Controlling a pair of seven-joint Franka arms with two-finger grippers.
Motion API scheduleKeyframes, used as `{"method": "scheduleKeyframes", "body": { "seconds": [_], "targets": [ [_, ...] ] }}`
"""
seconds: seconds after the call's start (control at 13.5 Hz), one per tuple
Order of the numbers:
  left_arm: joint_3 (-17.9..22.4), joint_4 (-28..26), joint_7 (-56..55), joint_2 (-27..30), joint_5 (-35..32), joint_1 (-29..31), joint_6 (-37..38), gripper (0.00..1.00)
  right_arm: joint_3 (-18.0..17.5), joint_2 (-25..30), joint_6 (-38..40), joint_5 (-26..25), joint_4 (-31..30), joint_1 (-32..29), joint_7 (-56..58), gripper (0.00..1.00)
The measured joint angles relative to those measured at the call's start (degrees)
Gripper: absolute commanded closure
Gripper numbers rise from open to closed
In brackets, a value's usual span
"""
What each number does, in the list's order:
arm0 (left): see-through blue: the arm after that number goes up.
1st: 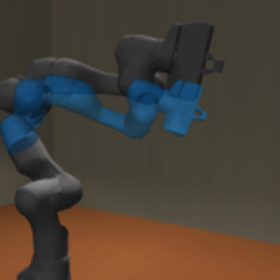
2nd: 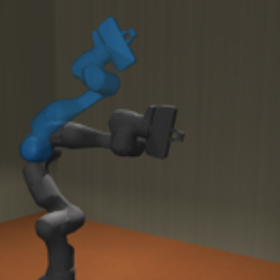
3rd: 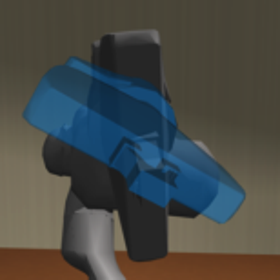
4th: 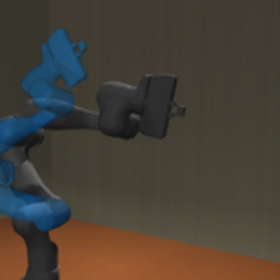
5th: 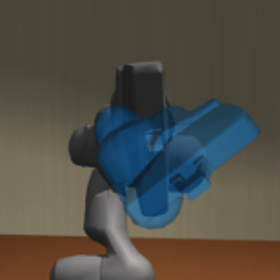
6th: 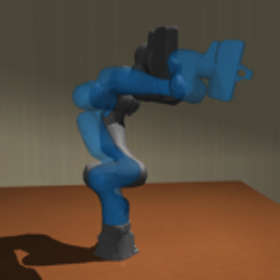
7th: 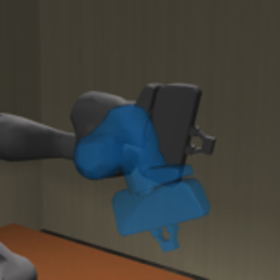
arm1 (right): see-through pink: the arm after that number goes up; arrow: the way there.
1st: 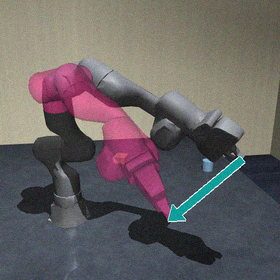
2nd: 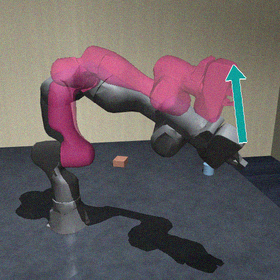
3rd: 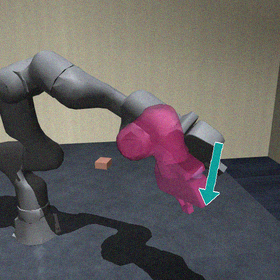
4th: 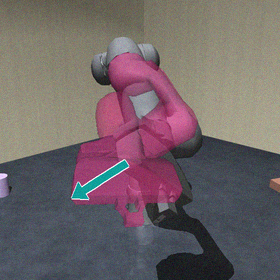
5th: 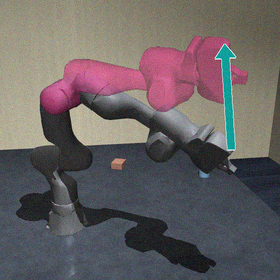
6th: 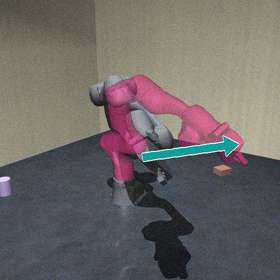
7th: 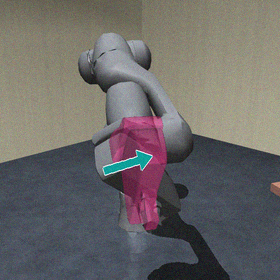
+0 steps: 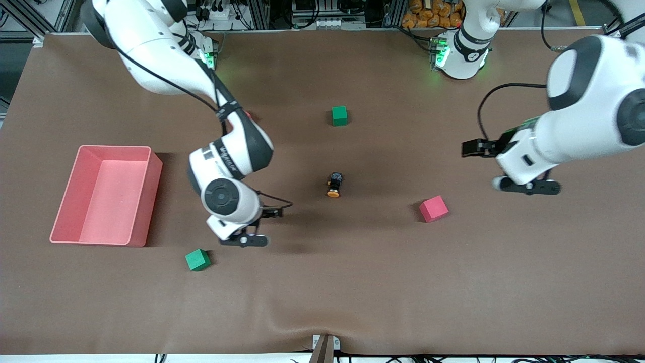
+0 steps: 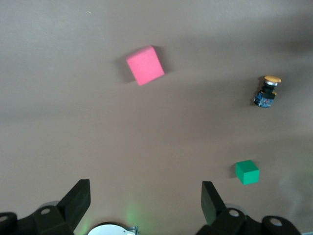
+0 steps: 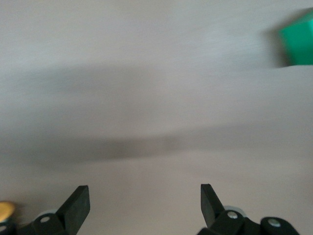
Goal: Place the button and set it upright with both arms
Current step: 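Grasp the button with the left gripper while the right gripper returns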
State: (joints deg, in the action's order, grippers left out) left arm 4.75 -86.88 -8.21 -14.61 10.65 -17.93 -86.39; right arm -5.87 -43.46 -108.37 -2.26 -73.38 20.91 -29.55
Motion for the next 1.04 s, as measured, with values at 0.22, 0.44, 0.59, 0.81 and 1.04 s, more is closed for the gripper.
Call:
{"method": "scheduleKeyframes", "body": {
  "seconds": [0.22, 0.44, 0.59, 0.81, 1.04],
  "targets": [
    [-0.09, 2.96, -4.96, -4.07, 0.03, -5.18, -1.27, 0.0, 0.06, 5.83, 0.02, -1.22, -7.11, -4.81, 2.13, 0.0],
    [-0.16, 5.81, -8.7, -8.86, 0.11, -9.96, -6.28, 0.0, 0.13, 14.11, 0.19, -1.32, -15.89, -8.94, 6.52, 0.0],
    [-0.33, 6.24, -11.95, -12.19, 1.54, -12.89, -9.65, 0.0, 0.15, 20.14, 0.29, -1.35, -22.07, -12.23, 11.75, 0.0],
    [-0.66, 9.1, -12.48, -17.9, 3.81, -15.93, -11.65, 0.0, 0.16, 27.49, 0.29, -1.36, -29.45, -16.65, 19.68, 0.0],
    [-0.82, 10.88, -13.94, -22.08, 4.37, -18.91, -14.84, 0.0, 0.15, 32.87, 0.27, -1.36, -34.25, -19.22, 26.82, 0.0]
  ]
}}
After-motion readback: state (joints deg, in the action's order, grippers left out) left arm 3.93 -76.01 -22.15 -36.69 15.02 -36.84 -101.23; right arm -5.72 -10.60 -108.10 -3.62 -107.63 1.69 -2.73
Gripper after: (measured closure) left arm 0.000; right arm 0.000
